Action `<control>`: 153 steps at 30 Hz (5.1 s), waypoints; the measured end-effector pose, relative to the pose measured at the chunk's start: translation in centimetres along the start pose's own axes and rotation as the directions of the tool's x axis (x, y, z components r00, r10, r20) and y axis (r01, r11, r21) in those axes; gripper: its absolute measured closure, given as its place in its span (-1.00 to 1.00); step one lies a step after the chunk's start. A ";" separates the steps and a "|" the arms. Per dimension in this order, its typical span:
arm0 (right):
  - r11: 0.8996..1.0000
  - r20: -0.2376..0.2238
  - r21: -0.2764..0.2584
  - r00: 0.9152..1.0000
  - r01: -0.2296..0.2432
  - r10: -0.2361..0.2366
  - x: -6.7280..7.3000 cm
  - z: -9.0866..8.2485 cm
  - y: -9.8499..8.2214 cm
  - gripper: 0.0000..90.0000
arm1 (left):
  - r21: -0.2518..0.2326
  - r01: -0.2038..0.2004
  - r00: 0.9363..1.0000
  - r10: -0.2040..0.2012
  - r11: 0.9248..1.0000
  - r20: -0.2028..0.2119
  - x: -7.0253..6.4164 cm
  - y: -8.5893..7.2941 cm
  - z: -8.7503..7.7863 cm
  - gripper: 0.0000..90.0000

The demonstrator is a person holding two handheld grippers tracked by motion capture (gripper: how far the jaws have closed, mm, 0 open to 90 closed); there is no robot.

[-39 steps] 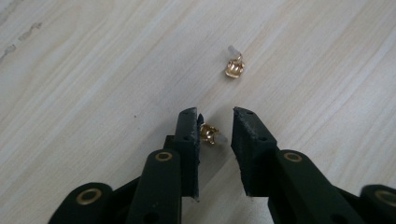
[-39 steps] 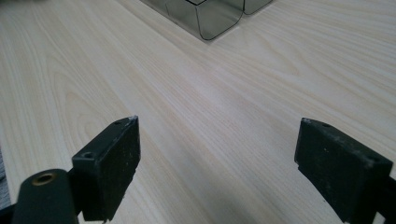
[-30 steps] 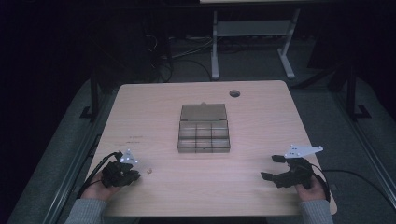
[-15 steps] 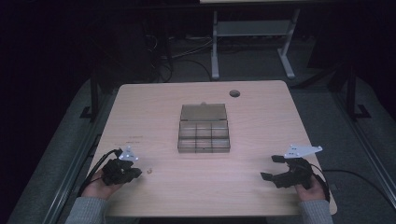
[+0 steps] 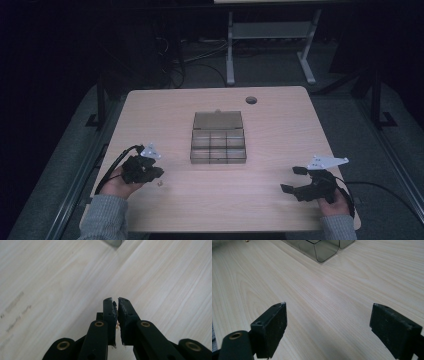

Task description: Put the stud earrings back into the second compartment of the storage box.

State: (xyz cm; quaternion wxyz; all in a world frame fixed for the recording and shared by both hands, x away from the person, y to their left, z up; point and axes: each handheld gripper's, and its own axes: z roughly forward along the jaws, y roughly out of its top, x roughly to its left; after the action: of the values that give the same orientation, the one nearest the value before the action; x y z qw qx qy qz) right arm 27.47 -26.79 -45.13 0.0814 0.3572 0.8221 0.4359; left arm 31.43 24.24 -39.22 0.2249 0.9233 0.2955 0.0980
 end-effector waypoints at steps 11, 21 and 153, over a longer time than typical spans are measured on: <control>1.000 -0.004 0.002 1.000 -0.011 0.011 0.1 0.0 0.0 -0.69 | 0.006 -0.053 0.996 0.053 0.999 0.067 0.3 4.9 0.9 0.88; 1.000 -0.010 -0.003 1.000 -0.010 0.010 0.0 0.1 0.0 -0.69 | 0.022 -0.076 0.991 0.073 0.997 0.110 0.8 8.7 2.3 0.88; 1.000 -0.020 0.001 1.000 -0.004 0.004 0.1 0.1 -0.1 -0.69 | 0.124 -0.028 0.997 0.019 0.992 0.073 1.3 7.7 2.3 0.50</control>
State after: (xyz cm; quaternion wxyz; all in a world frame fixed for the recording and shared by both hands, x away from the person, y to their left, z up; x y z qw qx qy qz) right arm 27.42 -26.70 -45.27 0.0721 0.3548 0.8223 0.4391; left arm 37.07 18.68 -37.52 0.1761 0.9419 0.2818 0.0490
